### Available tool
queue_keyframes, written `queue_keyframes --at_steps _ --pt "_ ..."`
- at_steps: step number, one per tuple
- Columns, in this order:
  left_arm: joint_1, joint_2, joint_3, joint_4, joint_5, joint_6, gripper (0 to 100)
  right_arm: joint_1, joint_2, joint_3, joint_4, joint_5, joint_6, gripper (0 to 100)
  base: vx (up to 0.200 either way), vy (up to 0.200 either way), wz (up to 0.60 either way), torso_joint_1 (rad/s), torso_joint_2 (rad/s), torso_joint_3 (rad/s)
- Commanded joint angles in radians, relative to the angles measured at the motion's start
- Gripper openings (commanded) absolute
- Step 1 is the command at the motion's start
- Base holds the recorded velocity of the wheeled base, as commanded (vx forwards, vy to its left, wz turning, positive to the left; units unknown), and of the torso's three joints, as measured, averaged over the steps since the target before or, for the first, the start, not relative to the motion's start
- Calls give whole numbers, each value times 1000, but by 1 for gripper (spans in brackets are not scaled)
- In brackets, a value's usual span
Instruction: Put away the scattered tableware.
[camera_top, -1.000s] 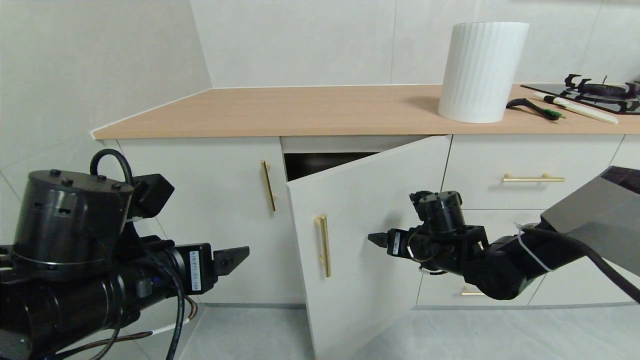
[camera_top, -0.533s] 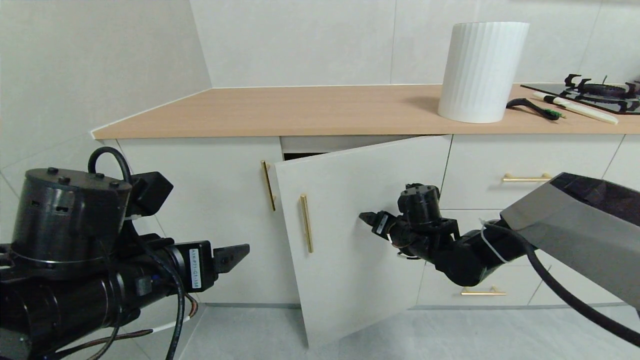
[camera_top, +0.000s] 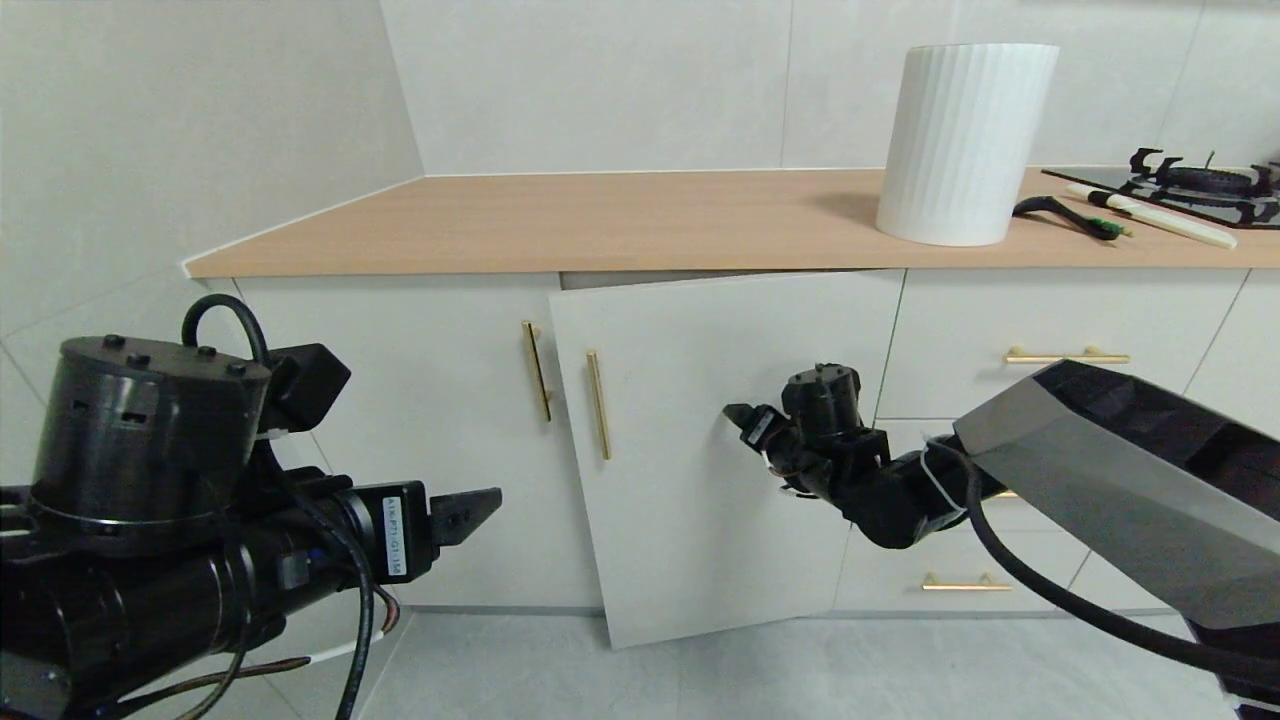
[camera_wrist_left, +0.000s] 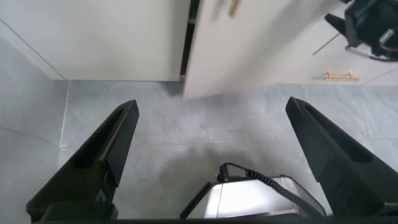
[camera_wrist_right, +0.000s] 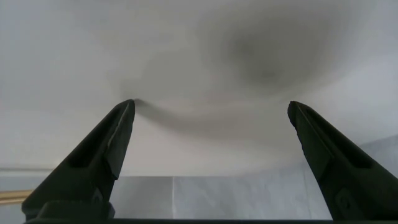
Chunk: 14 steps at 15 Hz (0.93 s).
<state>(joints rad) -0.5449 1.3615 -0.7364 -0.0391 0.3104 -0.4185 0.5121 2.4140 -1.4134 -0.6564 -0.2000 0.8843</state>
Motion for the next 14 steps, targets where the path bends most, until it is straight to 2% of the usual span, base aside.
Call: queue_keyframes --at_steps 1,9,14 --pt "0 2 0 -1 -1 0 100 -24 51 -45 1 -12 15 100 0 0 0 0 0 0" --pt "0 2 0 -1 -1 -2 100 -53 94 -116 8 -61 21 100 0 0 0 0 0 0" --pt "0 1 0 -1 1 -2 100 -53 80 -110 12 -65 28 100 0 0 0 0 0 0"
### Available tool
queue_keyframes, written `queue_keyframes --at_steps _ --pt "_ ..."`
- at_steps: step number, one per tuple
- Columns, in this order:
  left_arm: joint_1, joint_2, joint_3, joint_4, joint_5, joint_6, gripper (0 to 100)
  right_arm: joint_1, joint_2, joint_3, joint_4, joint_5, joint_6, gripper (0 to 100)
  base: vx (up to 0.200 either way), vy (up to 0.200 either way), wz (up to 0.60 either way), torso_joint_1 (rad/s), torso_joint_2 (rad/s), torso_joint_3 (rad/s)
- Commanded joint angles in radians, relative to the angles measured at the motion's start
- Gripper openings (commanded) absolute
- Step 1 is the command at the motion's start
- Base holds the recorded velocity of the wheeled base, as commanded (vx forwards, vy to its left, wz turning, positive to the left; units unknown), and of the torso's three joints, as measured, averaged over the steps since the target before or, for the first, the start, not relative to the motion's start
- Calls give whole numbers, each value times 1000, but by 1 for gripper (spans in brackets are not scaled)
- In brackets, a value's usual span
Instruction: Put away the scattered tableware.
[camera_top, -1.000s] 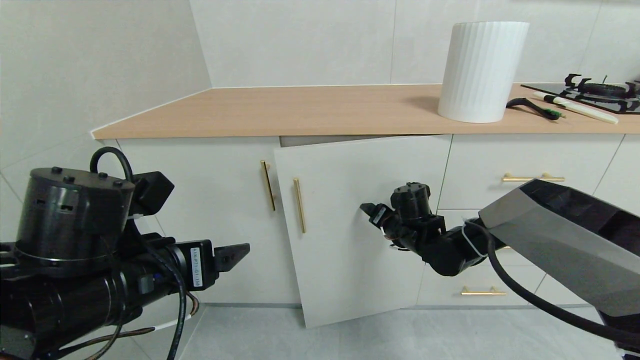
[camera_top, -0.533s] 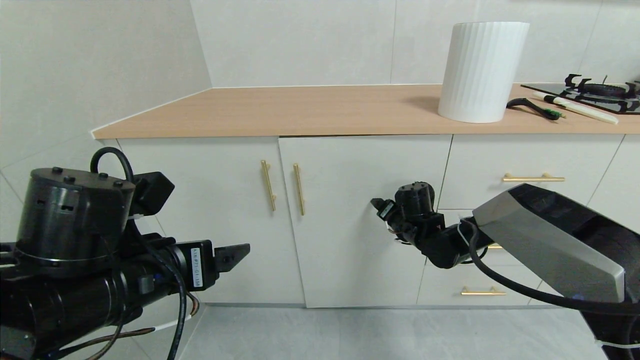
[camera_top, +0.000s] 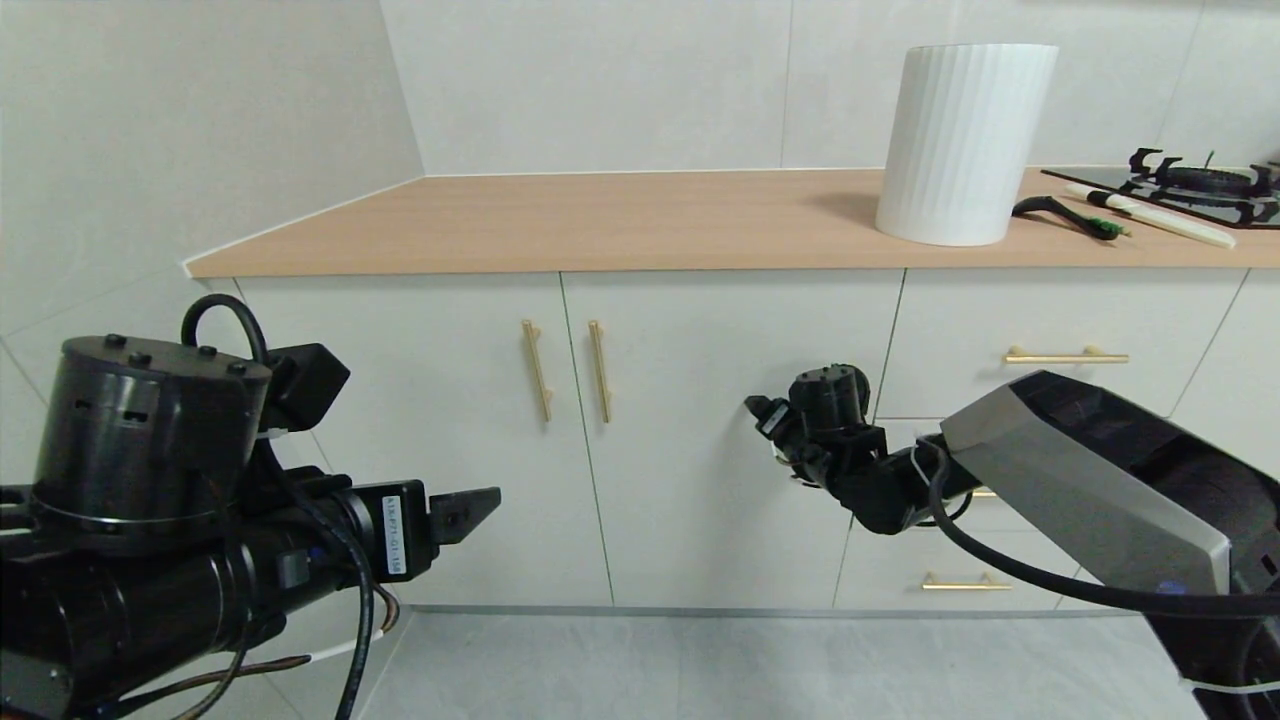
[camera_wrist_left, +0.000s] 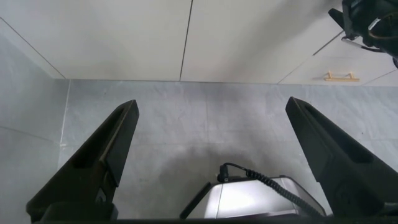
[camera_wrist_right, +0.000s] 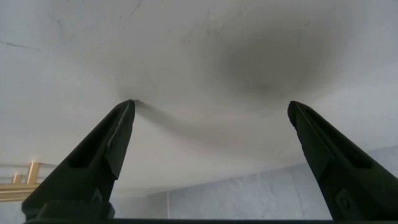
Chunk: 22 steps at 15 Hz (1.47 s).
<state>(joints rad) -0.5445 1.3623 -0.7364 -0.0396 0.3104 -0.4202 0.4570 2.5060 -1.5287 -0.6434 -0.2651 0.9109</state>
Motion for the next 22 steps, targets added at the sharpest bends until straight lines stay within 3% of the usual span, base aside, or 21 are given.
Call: queue_keyframes --at_steps 1,5,9,12,13,15,17,18,19,20,21,22 --pt "0 0 0 0 1 0 100 3 -41 27 -2 1 3 100 0 0 0 0 0 0" --pt "5 -35 -3 0 1 0 100 35 -279 217 -48 29 -6 100 0 0 0 0 0 0" --pt "51 -197 2 4 12 31 100 51 -642 507 -84 29 -182 100 0 0 0 0 0 0" --pt "63 -407 61 23 16 31 100 80 -964 837 -134 15 -374 100 0 0 0 0 0 0" --pt "110 -528 112 30 19 32 100 80 -1133 998 -153 12 -463 100 0 0 0 0 0 0" --pt "150 -689 170 50 19 43 100 75 -1337 1156 -159 9 -550 100 0 0 0 0 0 0" --pt "182 -917 261 115 13 147 100 68 -1650 1342 -147 -2 -707 100 0 0 0 0 0 0" --pt "204 -964 287 124 12 179 100 60 -1717 1366 -136 -11 -731 100 0 0 0 0 0 0" --pt "230 -1034 324 127 10 222 100 -15 -1802 1397 -98 -25 -751 100 0 0 0 0 0 0" --pt "264 -1126 359 130 4 270 100 -161 -1938 1432 -18 -14 -777 100 0 0 0 0 0 0" --pt "264 -1126 359 130 4 270 100 -161 -1938 1432 -18 -14 -777 100 0 0 0 0 0 0" --pt "327 -1215 393 142 4 294 100 -250 -2170 1424 179 10 -800 100 0 0 0 0 0 0"
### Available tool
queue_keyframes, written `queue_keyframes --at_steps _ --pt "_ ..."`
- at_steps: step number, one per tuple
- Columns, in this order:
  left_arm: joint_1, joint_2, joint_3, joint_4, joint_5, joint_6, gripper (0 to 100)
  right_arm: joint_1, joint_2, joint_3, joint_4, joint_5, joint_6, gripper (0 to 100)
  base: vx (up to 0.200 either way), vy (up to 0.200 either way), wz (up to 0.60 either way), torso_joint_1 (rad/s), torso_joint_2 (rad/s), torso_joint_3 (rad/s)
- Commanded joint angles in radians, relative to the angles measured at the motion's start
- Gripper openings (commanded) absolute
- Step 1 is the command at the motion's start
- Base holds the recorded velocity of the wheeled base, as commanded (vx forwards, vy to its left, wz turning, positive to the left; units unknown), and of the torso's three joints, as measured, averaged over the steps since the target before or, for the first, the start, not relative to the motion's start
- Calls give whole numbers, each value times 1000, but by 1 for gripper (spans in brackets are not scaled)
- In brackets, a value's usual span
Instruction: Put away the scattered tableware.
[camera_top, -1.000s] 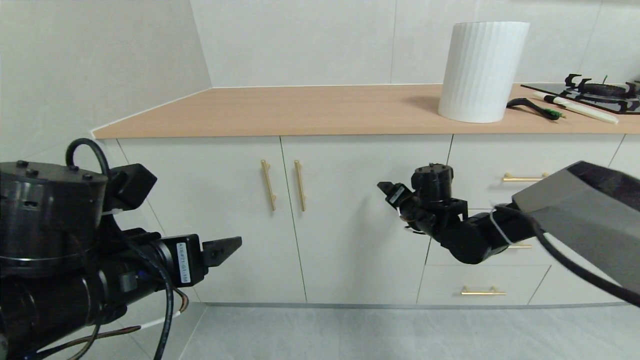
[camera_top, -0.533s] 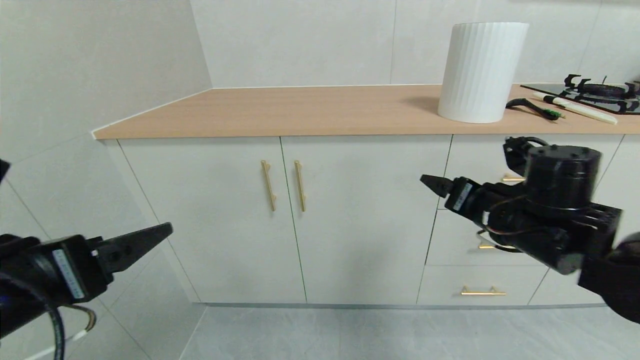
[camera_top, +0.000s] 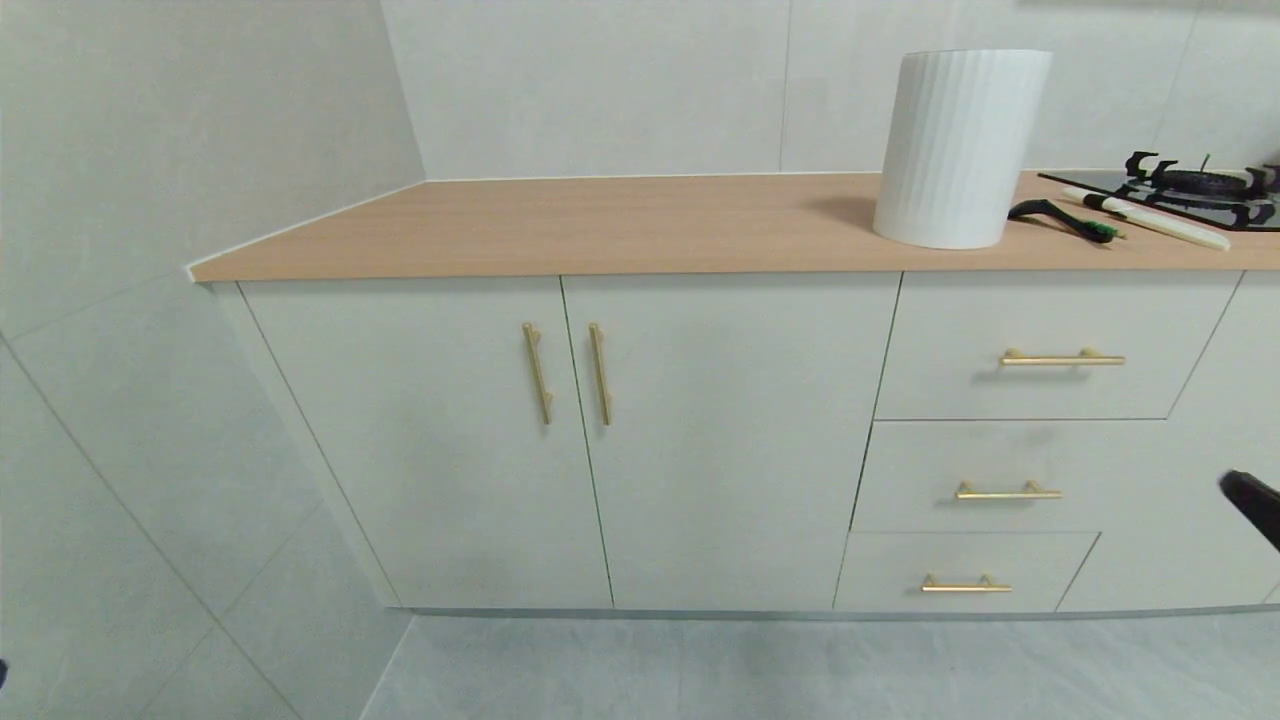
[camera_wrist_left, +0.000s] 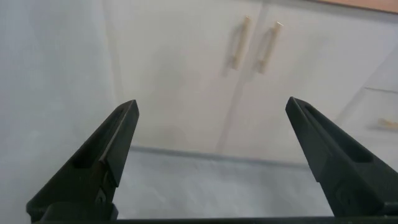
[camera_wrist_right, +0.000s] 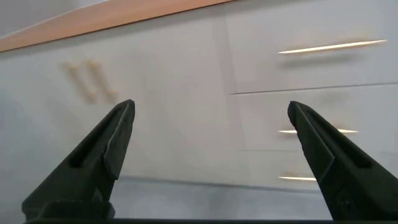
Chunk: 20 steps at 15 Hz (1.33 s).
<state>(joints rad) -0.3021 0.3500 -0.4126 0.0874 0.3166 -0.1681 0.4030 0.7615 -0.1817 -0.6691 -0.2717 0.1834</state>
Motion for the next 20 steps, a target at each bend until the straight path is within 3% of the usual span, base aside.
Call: queue_keyframes --at_steps 1,3,6,8,11,15,17,20 --pt "113 -244 84 23 -2 50 100 -242 -533 61 327 20 -107 100 0 0 0 0 0 0" --pt "155 -253 113 21 42 24 100 -289 -662 48 500 42 -134 100 0 0 0 0 0 0" --pt "213 -256 126 21 82 2 100 -417 -743 103 470 69 -150 100 0 0 0 0 0 0" --pt "305 -344 169 29 52 30 100 -412 -748 162 436 52 -168 100 0 0 0 0 0 0" --pt "304 -350 291 9 59 55 100 -411 -758 182 464 83 -171 100 0 0 0 0 0 0" --pt "304 -350 396 -92 -44 71 100 -409 -758 182 559 167 -199 100 0 0 0 0 0 0" --pt "304 -350 413 -129 -177 73 100 -409 -758 182 617 220 -213 100 0 0 0 0 0 0" --pt "304 -350 413 -127 -260 108 100 -409 -758 182 652 278 -254 100 0 0 0 0 0 0"
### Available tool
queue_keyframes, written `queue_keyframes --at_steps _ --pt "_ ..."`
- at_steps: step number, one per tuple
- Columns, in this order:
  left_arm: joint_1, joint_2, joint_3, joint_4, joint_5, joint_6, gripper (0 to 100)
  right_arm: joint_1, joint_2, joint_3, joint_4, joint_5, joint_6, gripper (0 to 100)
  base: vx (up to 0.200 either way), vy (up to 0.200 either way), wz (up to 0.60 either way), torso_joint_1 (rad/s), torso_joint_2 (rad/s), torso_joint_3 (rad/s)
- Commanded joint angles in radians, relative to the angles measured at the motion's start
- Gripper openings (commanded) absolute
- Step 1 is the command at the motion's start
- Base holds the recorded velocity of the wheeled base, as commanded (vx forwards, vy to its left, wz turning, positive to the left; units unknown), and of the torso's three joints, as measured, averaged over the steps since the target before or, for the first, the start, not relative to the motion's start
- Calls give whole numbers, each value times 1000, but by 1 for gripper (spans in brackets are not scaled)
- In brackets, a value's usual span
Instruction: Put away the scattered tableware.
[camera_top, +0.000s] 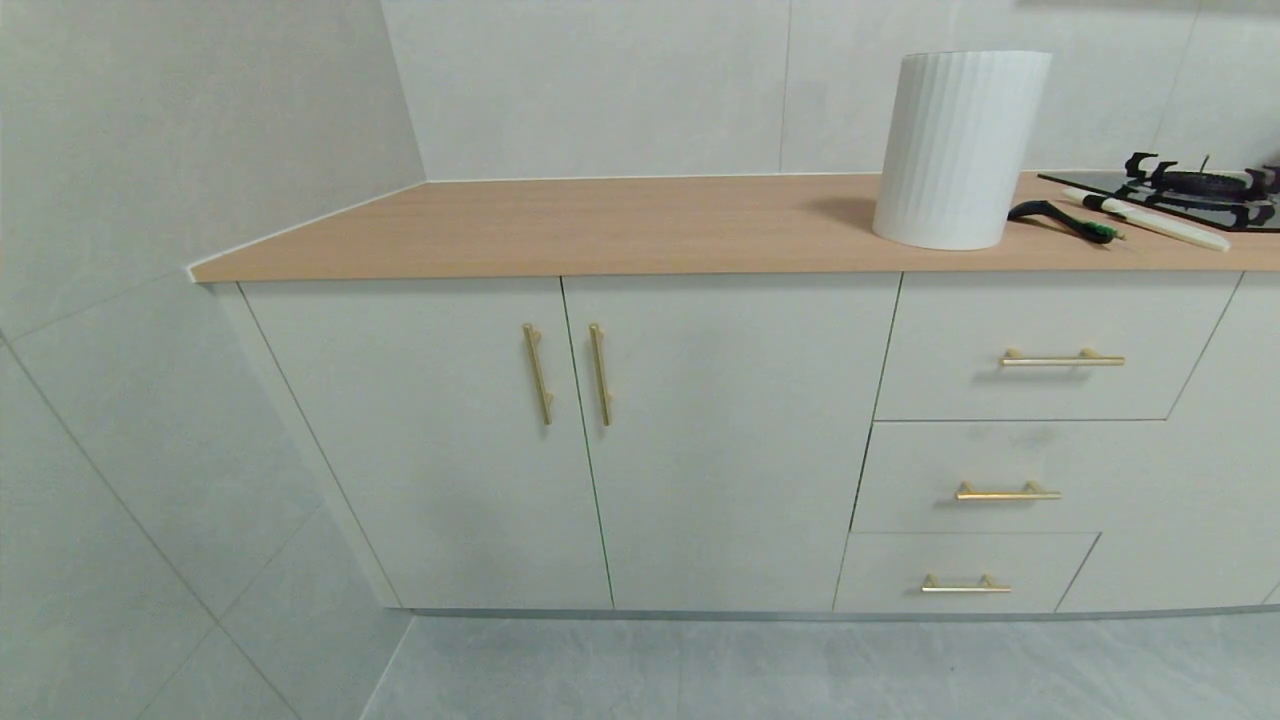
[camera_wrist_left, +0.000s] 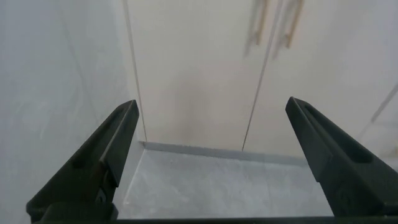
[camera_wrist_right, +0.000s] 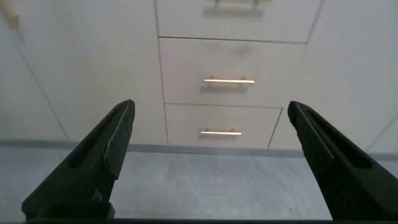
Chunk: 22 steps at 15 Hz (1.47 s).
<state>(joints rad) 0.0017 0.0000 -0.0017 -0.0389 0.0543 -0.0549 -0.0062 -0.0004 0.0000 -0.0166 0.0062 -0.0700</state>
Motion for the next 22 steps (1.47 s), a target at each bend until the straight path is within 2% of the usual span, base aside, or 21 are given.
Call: queue_keyframes --at_steps 1,3,4,12,18,22 --pt "0 0 2 2 -16 27 100 0 3 0 0 9 -4 100 0 0 0 0 0 0" --pt "-2 0 2 44 -21 81 100 0 3 0 0 9 -1 100 0 0 0 0 0 0" --pt "-5 0 2 42 -28 93 100 0 3 0 0 9 -4 100 0 0 0 0 0 0" --pt "-6 0 2 39 -34 56 100 0 3 0 -2 12 -1 100 0 0 0 0 0 0" --pt "-6 0 2 39 -34 55 100 0 3 0 0 12 -1 100 0 0 0 0 0 0" --pt "-6 0 2 39 -34 55 100 0 3 0 0 12 1 100 0 -200 0 4 2 1"
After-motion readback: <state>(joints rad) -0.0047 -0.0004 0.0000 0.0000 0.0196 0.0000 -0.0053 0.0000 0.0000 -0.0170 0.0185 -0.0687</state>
